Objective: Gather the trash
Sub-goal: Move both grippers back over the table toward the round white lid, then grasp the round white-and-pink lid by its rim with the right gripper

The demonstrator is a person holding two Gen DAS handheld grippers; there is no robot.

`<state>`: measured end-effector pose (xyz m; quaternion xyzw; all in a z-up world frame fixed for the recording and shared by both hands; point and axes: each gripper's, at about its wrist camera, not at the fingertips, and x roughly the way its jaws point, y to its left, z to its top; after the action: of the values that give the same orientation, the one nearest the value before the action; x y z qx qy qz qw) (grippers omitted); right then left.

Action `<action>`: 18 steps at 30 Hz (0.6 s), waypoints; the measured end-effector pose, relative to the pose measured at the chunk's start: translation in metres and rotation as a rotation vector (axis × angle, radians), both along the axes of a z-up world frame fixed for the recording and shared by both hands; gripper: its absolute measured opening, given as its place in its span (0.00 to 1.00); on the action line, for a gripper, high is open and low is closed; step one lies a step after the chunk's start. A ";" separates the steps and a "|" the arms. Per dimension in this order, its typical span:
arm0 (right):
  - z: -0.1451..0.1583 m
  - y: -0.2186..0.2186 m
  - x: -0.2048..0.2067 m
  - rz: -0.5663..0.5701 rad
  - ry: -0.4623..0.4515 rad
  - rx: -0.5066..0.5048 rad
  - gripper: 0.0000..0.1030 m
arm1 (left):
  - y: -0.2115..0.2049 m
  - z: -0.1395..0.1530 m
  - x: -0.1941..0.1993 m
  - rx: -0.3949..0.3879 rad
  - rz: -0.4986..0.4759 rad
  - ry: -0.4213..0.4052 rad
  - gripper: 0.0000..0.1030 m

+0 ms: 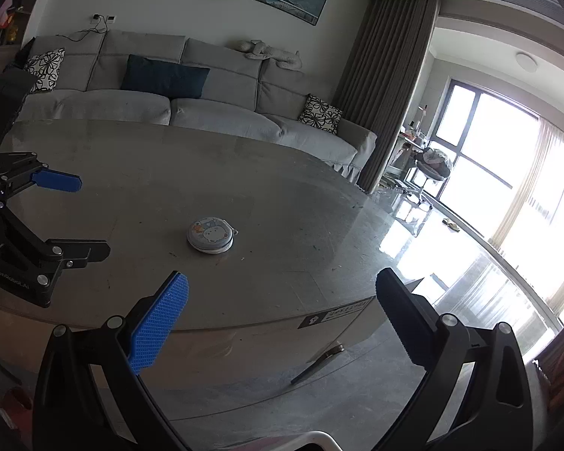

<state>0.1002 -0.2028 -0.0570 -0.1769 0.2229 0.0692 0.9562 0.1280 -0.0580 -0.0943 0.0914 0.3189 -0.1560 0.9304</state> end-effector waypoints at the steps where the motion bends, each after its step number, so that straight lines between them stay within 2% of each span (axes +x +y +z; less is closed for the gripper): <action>1: -0.002 0.004 0.006 0.008 0.003 0.002 0.97 | 0.003 0.001 0.001 -0.010 0.008 0.000 0.97; 10: -0.015 0.043 0.049 0.074 0.032 0.010 0.97 | 0.018 0.005 0.026 -0.005 0.051 -0.004 0.97; 18: -0.026 0.058 0.087 0.104 0.085 0.030 0.97 | 0.021 0.004 0.050 -0.002 0.081 -0.008 0.97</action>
<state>0.1868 -0.1445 -0.0828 -0.1710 0.2525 0.1296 0.9435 0.1780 -0.0369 -0.0907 0.0780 0.3183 -0.1182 0.9373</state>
